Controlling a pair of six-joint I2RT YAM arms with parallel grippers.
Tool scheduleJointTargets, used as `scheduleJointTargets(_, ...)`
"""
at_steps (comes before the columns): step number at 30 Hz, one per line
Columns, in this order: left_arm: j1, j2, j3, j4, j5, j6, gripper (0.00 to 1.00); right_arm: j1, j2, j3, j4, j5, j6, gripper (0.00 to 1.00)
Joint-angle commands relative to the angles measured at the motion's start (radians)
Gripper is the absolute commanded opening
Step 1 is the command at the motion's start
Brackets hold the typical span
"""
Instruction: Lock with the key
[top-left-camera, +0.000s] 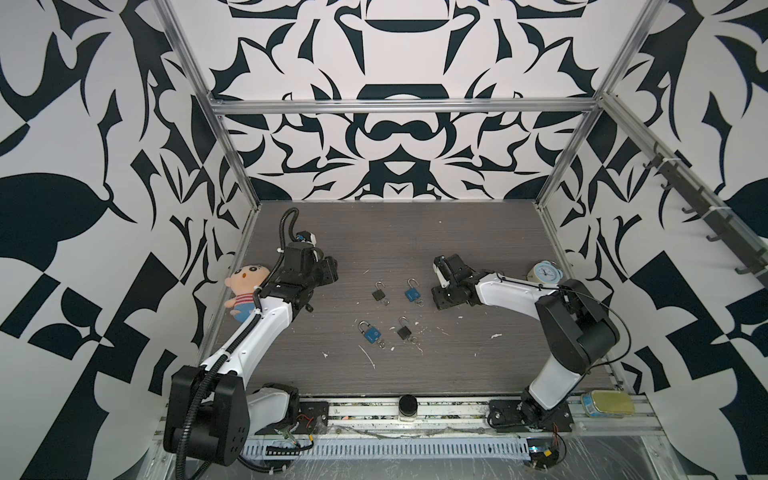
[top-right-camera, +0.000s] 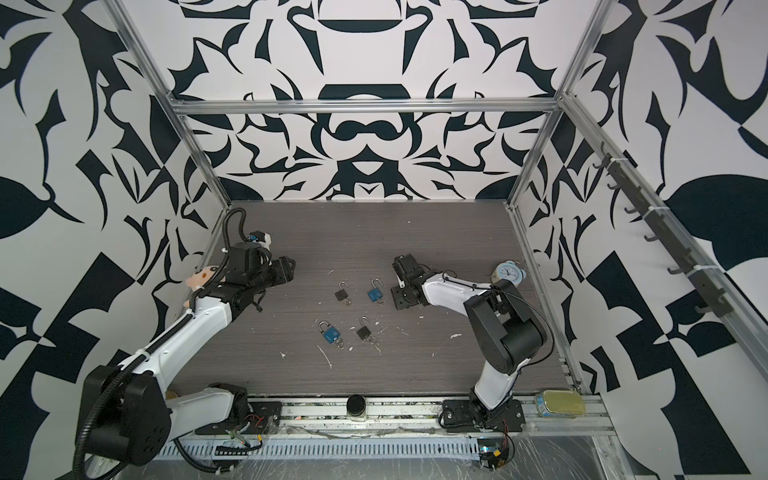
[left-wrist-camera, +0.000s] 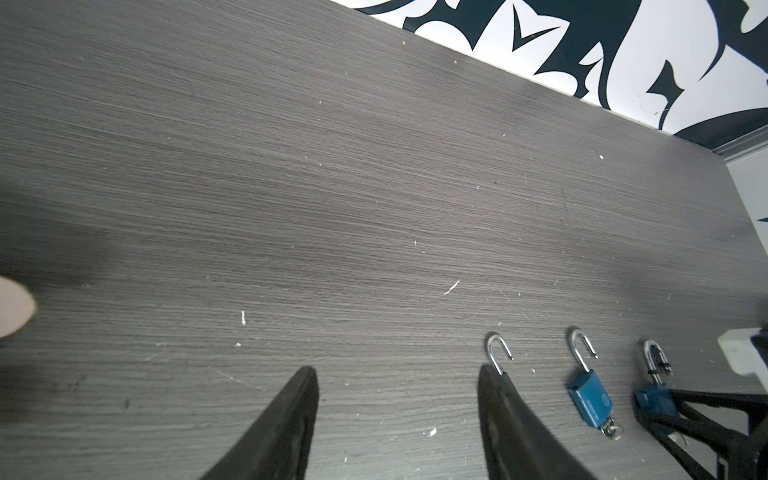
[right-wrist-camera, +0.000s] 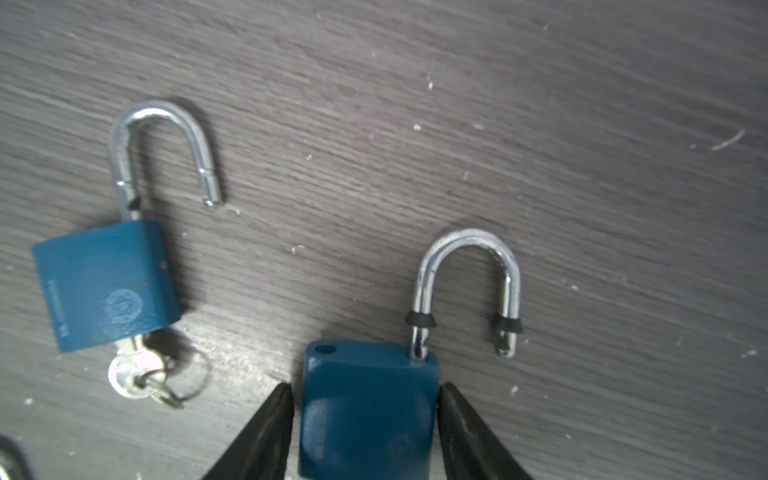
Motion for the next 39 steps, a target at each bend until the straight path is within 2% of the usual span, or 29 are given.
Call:
scheduleJointTargets(1,-0.001,0.006,0.026,0.002,0.007,0.010,0.64,0.009,0.005,0.041,-0.010,0.048,0.008,0.55)
scheduleJointTargets(4,-0.002,0.006,0.023,0.006,0.012,0.015,0.64,0.018,0.019,0.047,-0.022,0.065,0.002,0.49)
scheduleJointTargets(6,-0.001,0.007,0.026,0.006,0.013,0.016,0.64,0.021,0.021,0.049,-0.029,0.076,-0.001,0.42)
scheduleJointTargets(10,-0.001,0.005,0.025,0.003,0.012,0.019,0.63,0.029,0.014,0.052,-0.035,0.088,-0.001,0.16)
scheduleJointTargets(14,-0.001,0.005,0.034,-0.015,0.027,0.026,0.59,0.032,-0.019,0.060,-0.048,0.092,-0.005,0.00)
scheduleJointTargets(20,-0.036,0.008,0.078,-0.095,0.062,0.025,0.54,0.041,-0.137,0.080,-0.072,0.015,-0.045,0.00)
scheduleJointTargets(25,-0.165,0.049,0.133,-0.159,0.113,0.019,0.53,0.060,-0.240,0.098,-0.108,-0.070,-0.111,0.00)
scheduleJointTargets(29,-0.269,0.135,0.195,-0.189,0.180,-0.003,0.54,0.115,-0.291,0.110,-0.141,-0.033,-0.167,0.00)
scheduleJointTargets(34,-0.355,0.238,0.271,-0.160,0.342,-0.043,0.51,0.171,-0.353,0.092,-0.134,0.003,-0.176,0.00)
scheduleJointTargets(39,-0.372,0.310,0.278,-0.055,0.486,-0.148,0.45,0.190,-0.400,0.068,-0.122,-0.003,-0.168,0.00)
